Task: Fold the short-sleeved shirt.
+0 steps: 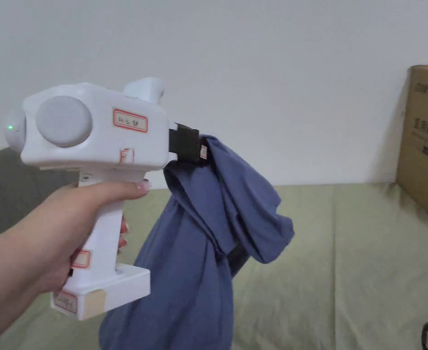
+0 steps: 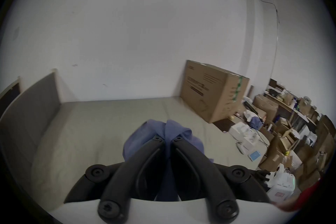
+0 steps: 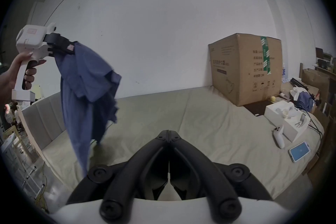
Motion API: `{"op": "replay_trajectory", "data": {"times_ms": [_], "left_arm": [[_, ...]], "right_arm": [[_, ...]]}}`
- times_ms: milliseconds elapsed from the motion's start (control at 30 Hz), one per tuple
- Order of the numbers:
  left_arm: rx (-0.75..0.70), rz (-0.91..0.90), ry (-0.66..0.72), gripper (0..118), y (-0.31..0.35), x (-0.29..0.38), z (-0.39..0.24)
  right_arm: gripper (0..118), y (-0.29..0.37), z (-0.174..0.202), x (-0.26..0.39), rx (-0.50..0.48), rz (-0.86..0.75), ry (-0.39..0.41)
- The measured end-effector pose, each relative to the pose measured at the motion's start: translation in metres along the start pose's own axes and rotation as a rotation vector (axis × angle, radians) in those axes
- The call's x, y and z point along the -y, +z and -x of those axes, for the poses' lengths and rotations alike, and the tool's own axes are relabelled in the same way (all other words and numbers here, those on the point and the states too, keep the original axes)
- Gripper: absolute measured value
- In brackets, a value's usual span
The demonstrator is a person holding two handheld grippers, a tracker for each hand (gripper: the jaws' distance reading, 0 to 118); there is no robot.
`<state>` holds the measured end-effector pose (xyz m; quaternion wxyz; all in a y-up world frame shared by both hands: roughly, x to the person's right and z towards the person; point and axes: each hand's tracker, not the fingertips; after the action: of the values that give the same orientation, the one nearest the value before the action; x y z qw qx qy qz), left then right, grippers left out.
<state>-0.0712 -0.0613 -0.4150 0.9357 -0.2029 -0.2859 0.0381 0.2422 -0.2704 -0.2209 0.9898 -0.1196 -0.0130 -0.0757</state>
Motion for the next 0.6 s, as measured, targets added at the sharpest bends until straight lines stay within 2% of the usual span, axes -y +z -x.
{"op": "replay_trajectory", "data": {"times_ms": [100, 167, 233, 367, 433, 467, 500, 533, 567, 600], "left_arm": [[0.106, 0.102, -0.032, 2, -0.058, 0.022, -0.034], [0.119, 0.190, -0.031, 2, -0.104, 0.057, -0.046], [0.100, 0.277, -0.042, 2, -0.142, 0.104, -0.054], [0.016, 0.583, -0.044, 3, -0.205, 0.216, -0.041], [0.006, 0.685, -0.019, 8, -0.220, 0.256, -0.030], [-0.011, 0.706, -0.013, 20, -0.223, 0.271, -0.025], [-0.016, 0.704, -0.004, 43, -0.224, 0.280, -0.021], [-0.016, 0.702, 0.004, 82, -0.224, 0.285, -0.017], [-0.020, 0.701, 0.015, 103, -0.221, 0.290, -0.008], [-0.020, 0.688, 0.026, 110, -0.216, 0.289, -0.006]], "right_arm": [[1, 0.007, -0.019, 0.001, 0.054, -0.007, -0.013], [1, 0.010, -0.032, 0.003, 0.088, -0.002, -0.022], [1, 0.011, -0.043, 0.007, 0.113, 0.010, -0.027], [1, 0.010, -0.058, 0.022, 0.153, 0.042, -0.022], [1, 0.005, -0.061, 0.031, 0.167, 0.075, -0.006], [1, 0.001, -0.062, 0.036, 0.172, 0.093, -0.006], [1, -0.002, -0.063, 0.040, 0.172, 0.107, -0.012], [1, -0.006, -0.063, 0.043, 0.169, 0.120, -0.021], [1, -0.009, -0.063, 0.045, 0.167, 0.130, -0.029], [1, -0.011, -0.062, 0.047, 0.165, 0.136, -0.032]]}}
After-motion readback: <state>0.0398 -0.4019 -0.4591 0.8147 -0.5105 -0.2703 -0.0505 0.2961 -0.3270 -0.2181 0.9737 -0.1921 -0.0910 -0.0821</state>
